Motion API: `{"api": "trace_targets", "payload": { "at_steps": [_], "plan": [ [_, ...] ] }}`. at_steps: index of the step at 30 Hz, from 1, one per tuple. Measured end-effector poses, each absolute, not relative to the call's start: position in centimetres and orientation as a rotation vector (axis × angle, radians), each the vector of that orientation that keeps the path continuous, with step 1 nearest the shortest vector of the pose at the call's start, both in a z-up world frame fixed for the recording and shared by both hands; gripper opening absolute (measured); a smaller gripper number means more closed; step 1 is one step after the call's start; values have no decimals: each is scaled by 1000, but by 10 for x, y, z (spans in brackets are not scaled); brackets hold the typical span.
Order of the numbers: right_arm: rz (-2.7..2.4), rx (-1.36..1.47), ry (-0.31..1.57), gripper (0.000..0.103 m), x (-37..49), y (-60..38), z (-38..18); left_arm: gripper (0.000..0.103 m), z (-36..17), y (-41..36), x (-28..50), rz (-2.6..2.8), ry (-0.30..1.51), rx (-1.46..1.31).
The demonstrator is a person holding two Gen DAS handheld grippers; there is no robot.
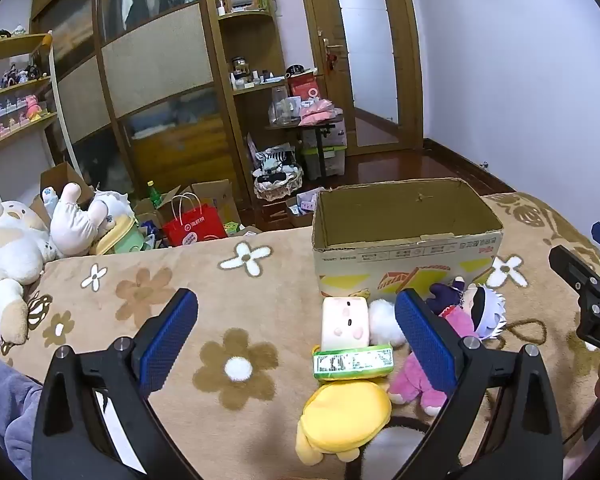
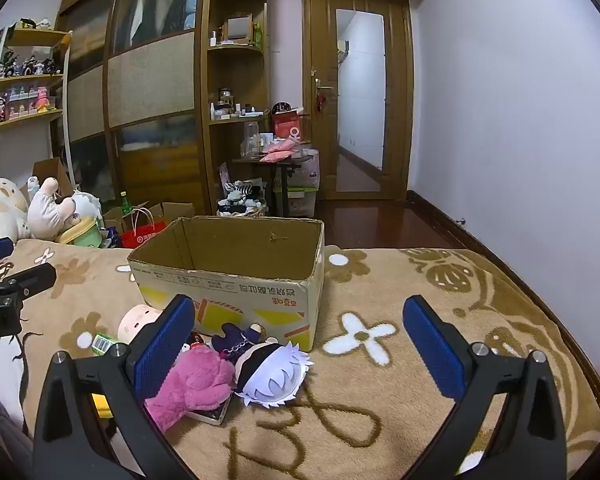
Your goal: Organize soft objects
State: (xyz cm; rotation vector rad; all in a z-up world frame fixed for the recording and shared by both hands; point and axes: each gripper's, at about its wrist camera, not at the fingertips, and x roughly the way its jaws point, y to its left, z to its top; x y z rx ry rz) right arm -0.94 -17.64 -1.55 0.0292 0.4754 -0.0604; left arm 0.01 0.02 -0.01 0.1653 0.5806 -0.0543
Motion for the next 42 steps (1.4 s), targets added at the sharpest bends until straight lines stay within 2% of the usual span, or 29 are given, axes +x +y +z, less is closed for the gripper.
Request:
{"api": "trace_targets", "payload": {
  "at_steps": [42],
  "plan": [
    [-58, 36, 478, 103, -9, -177, -16, 98, 2, 9, -4, -34, 580, 173]
  ]
}}
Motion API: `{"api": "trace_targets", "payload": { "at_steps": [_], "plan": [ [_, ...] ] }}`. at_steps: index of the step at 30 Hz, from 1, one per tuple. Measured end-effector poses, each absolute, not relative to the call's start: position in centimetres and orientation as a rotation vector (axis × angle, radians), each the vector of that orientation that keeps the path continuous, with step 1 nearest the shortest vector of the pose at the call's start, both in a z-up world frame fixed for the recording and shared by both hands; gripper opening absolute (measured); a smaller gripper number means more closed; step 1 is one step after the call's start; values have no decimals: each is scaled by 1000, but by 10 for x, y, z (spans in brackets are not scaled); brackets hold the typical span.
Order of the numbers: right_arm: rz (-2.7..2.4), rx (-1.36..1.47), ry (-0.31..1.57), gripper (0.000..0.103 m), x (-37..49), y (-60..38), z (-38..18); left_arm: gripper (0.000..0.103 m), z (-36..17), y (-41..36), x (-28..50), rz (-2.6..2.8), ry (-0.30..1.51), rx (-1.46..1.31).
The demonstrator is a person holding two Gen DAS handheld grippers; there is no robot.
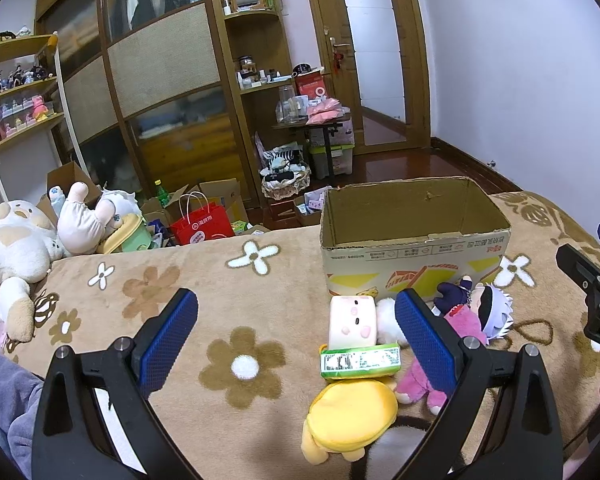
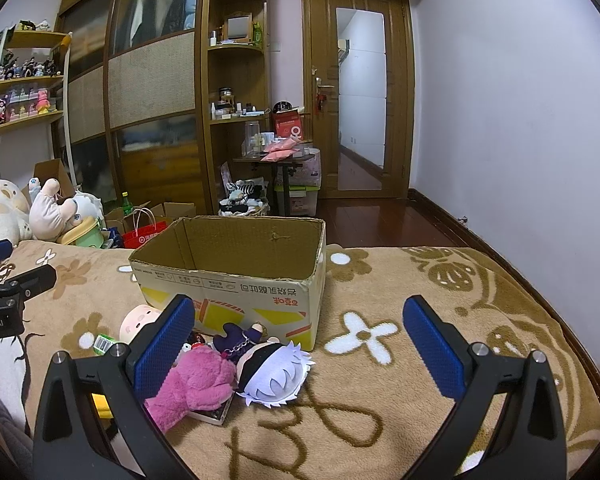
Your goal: Organize soft objects
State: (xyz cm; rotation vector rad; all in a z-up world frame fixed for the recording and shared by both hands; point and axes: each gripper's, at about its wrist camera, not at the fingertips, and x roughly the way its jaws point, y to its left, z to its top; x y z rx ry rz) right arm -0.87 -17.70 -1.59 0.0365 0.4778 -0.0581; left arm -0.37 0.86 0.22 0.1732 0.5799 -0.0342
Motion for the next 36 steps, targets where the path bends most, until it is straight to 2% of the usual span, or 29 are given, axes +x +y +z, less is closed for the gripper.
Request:
{"api": "trace_targets", "payload": {
  "at_steps": [36],
  "plan": [
    [-61, 30, 478, 103, -8, -175, -16, 98, 1, 9, -3, -29, 585, 177]
  ]
}}
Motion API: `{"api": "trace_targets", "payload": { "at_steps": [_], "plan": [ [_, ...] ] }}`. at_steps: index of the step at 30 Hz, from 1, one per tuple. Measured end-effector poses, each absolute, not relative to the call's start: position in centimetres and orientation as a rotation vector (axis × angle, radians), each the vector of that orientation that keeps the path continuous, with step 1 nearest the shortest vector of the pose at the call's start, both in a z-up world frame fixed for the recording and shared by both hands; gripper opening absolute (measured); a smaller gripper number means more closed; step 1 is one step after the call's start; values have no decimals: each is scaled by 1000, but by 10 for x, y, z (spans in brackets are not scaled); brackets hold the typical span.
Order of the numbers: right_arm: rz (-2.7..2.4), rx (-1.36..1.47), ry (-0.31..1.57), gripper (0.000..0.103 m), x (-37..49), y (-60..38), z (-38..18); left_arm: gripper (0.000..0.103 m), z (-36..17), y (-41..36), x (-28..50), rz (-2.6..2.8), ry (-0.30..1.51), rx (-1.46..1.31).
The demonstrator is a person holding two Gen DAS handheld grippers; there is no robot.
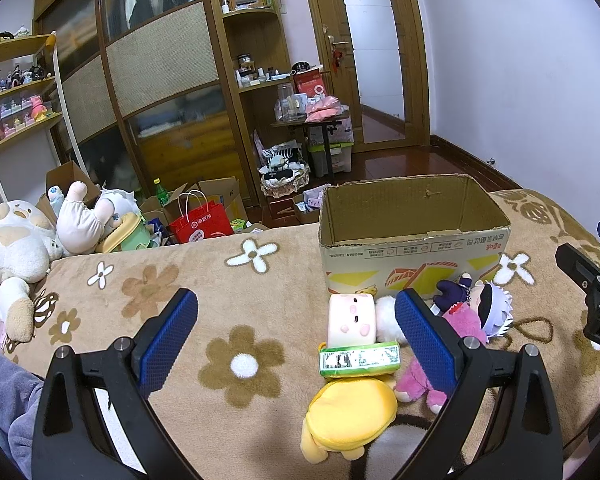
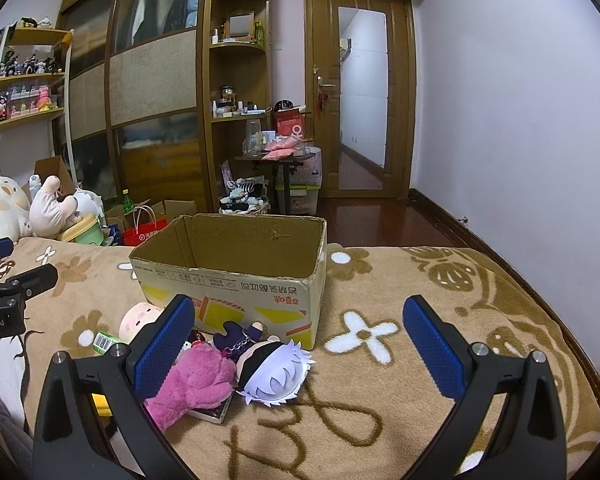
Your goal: Organize soft objects
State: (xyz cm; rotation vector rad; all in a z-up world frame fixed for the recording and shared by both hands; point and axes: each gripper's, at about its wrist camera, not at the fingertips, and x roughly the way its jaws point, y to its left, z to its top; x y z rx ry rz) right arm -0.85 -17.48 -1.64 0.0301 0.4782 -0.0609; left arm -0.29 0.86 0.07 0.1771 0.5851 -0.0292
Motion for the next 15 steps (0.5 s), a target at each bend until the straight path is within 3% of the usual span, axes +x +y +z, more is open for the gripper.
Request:
{"api": "trace_targets", "payload": {
  "at_steps": [15],
  "plan": [
    [-60, 30, 481, 103, -8, -174, -16, 98, 1, 8, -3, -30, 588, 178]
  ]
}}
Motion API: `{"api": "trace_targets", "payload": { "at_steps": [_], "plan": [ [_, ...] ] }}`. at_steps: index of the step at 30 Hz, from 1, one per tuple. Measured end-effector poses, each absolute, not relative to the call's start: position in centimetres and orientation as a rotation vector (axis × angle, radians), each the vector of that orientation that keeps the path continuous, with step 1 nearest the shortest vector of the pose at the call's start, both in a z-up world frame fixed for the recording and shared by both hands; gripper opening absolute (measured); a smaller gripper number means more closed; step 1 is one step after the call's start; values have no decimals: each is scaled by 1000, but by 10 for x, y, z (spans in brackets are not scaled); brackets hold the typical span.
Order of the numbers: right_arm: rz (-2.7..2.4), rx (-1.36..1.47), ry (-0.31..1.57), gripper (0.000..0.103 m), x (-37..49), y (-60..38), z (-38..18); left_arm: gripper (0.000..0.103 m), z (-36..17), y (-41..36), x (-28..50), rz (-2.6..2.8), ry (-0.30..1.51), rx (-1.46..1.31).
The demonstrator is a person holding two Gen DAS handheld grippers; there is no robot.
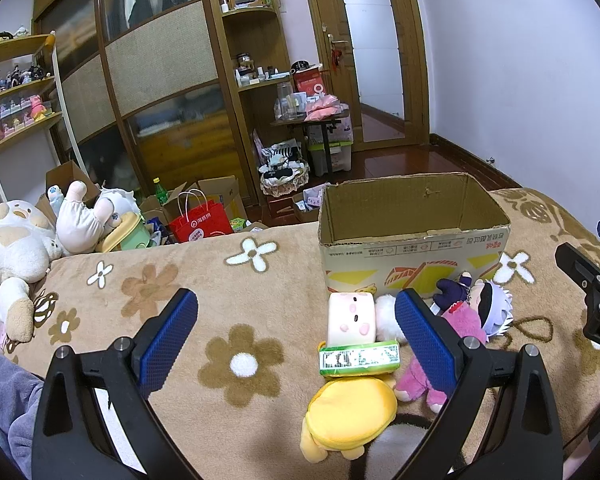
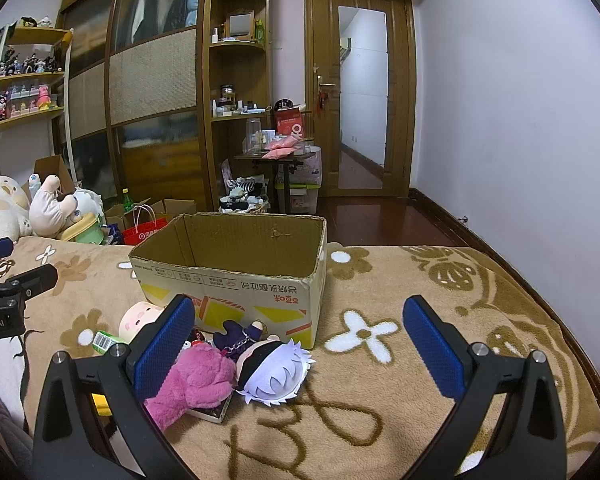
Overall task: Organize soft objects
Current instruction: 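Lower the right tool onto the pink bear while the left tool lowers onto the yellow pouch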
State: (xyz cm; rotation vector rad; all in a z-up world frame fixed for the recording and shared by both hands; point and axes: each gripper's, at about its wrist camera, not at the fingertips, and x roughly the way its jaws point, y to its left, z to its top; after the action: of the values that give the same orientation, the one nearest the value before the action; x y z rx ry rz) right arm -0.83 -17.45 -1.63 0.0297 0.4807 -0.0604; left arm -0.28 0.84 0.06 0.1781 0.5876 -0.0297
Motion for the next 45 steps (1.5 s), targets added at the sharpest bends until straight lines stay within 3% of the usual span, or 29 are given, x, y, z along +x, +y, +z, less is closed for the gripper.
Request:
{"api": "trace_targets", "payload": {
  "at_steps": [11, 45],
  "plan": [
    [-12, 11, 532, 103, -2, -169, -24, 98, -11, 3, 1, -57, 670, 184],
    [129, 58, 932, 102, 71, -128, -92, 98, -95, -7, 50, -107, 1147, 186]
  ]
}}
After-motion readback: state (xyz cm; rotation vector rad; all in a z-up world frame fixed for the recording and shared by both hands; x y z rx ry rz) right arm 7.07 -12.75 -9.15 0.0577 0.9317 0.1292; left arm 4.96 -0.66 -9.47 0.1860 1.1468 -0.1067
